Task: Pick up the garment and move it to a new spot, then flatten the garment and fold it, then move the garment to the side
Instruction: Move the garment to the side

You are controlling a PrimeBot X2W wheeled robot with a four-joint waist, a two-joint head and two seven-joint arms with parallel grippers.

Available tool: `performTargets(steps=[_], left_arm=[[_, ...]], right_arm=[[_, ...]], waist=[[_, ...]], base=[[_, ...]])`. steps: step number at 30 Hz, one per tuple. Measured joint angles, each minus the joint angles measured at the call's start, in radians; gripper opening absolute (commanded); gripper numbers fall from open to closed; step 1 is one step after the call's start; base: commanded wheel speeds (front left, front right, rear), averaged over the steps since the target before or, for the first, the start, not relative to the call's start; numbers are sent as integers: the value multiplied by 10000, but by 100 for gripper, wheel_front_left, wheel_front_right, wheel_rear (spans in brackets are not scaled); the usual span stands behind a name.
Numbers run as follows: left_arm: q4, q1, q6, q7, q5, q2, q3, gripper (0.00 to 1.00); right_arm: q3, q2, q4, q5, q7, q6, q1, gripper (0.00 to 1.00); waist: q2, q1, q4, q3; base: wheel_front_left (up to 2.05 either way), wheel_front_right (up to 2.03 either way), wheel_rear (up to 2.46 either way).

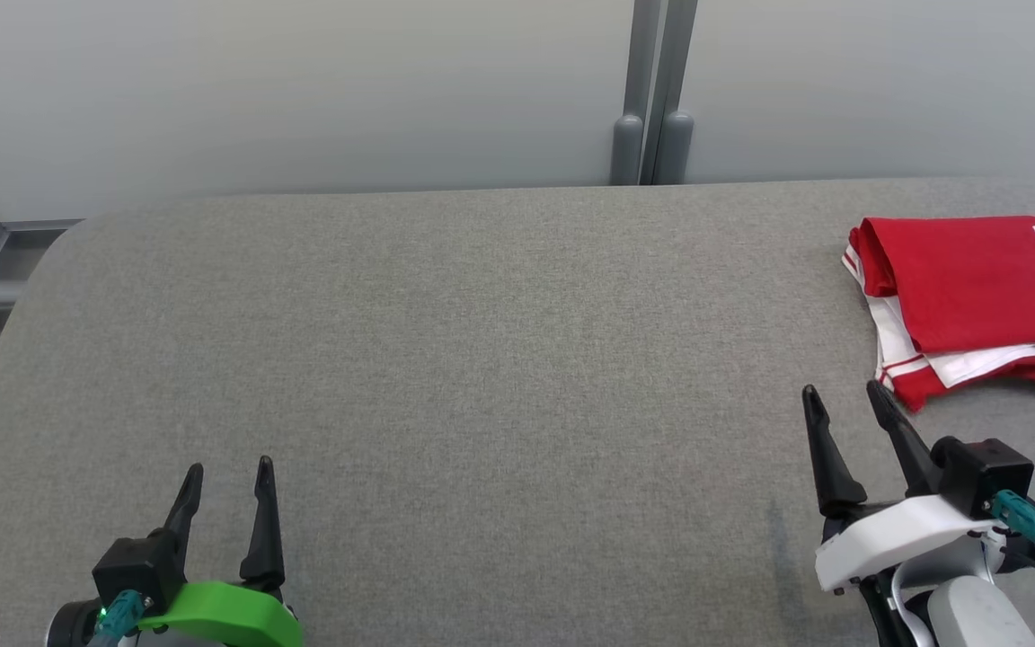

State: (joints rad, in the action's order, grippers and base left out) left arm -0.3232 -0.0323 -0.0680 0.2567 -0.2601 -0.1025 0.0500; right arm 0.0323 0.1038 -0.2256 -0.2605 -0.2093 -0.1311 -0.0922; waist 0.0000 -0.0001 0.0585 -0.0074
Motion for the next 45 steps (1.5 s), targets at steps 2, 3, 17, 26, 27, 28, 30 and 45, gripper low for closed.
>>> performTargets(steps=[2, 3, 17, 26, 27, 28, 30, 45], left_arm=[[2, -1, -27, 10, 12, 4, 29, 100], [0, -2, -38, 12, 33, 4, 38, 100], [107, 18, -69, 58, 115, -6, -205, 100], [61, 165, -125, 58, 115, -10, -222, 100], [38, 165, -127, 58, 113, -8, -217, 100], [25, 165, -134, 58, 111, -8, -213, 100], [2, 165, -155, 58, 102, -8, -211, 100], [-176, 128, -190, 58, -4, -23, -230, 100]], right_arm=[[44, -31, 2, 0, 12, 0, 134, 100], [63, -46, 2, 10, 10, 2, 208, 100], [-426, -297, 23, 545, -127, 2, 731, 100], [-370, -351, 88, 738, -79, 2, 730, 100], [-362, -359, 82, 738, -75, 2, 730, 100], [-351, -360, 73, 738, -61, 2, 730, 100], [-345, -368, 59, 738, -36, 2, 728, 100], [-251, -399, 35, 780, 10, 2, 714, 100]], waist=[[0, 0, 26, -23], [0, 0, 35, -31], [0, 0, -76, -114], [0, 0, -117, -84], [0, 0, -113, -82], [0, 1, -110, -80], [0, 0, -107, -77], [0, 0, -71, 12]], base=[[0, 0, 0], [0, 0, 0], [0, 0, 0], [0, 0, 0], [0, 0, 0], [0, 0, 0], [0, 0, 0], [0, 0, 0]])
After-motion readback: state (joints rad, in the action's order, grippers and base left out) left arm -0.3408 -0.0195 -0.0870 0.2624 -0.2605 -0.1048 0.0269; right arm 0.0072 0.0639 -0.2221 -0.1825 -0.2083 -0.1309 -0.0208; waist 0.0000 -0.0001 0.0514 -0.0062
